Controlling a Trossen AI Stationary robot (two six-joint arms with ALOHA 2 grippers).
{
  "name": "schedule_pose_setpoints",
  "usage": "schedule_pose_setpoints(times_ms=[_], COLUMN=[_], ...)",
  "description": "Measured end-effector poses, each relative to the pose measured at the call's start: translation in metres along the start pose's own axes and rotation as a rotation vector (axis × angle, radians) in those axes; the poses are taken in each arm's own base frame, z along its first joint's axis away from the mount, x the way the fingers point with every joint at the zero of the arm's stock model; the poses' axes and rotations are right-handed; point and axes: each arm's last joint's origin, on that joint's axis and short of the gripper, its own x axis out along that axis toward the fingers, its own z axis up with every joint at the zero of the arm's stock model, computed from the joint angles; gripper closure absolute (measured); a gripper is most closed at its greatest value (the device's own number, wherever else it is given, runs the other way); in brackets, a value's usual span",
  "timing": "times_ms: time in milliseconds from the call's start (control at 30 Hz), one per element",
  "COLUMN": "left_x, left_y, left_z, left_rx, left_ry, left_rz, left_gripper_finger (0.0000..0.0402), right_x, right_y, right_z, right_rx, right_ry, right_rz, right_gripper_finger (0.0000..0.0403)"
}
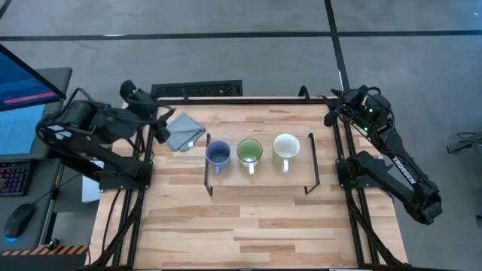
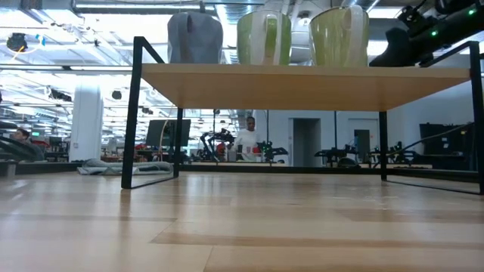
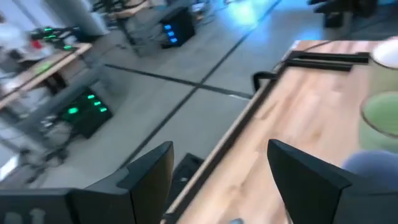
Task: Stack small to large cups/mugs on shelf
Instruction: Return to Home Position
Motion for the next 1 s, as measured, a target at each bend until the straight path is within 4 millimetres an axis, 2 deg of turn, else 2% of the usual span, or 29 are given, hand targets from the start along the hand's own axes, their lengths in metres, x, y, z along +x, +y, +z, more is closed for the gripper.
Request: schedule_pose_setpoints(times_ms=[300, 600, 867, 1000], left_x=[0.017, 0.057, 0.092, 0.092], left_y=[-0.002, 0.0, 0.01, 0.02], left_z=[-0.073, -0.137, -0.168, -0.18], left_rx=[-0.007, -0.049, -0.064, -0.111], left_ry=[-0.239, -0.316, -0.322, -0.33], left_rz=[-0.181, 0.023, 0.075, 0.101], left_gripper_finger=[0.015, 0.015, 0.015, 0.015], right_x=[0.001, 0.001, 0.001, 0.005], right_y=[0.004, 0.009, 0.004, 0.002], right_z=[0.002, 0.005, 0.01, -0.006], right_rx=[0.032, 0.032, -0.003, 0.01], right_ry=[-0.023, -0.05, -0.111, -0.167], right_rz=[0.051, 0.091, 0.044, 0.003], right_gripper_finger=[0.0182, 0.0182, 0.0182, 0.0182])
